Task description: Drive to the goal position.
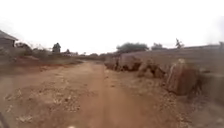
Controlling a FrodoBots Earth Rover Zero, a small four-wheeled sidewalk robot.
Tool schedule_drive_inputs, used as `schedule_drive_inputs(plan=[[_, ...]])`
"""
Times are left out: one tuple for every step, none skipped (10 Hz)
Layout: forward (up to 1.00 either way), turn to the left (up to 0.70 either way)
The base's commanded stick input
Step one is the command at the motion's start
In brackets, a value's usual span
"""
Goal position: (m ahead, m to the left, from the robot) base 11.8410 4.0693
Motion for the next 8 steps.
schedule_drive_inputs(plan=[[0.50,0.00],[0.50,0.00],[0.50,0.00],[0.50,0.00],[0.50,0.00],[0.50,0.00],[0.50,0.00],[0.50,0.00]])
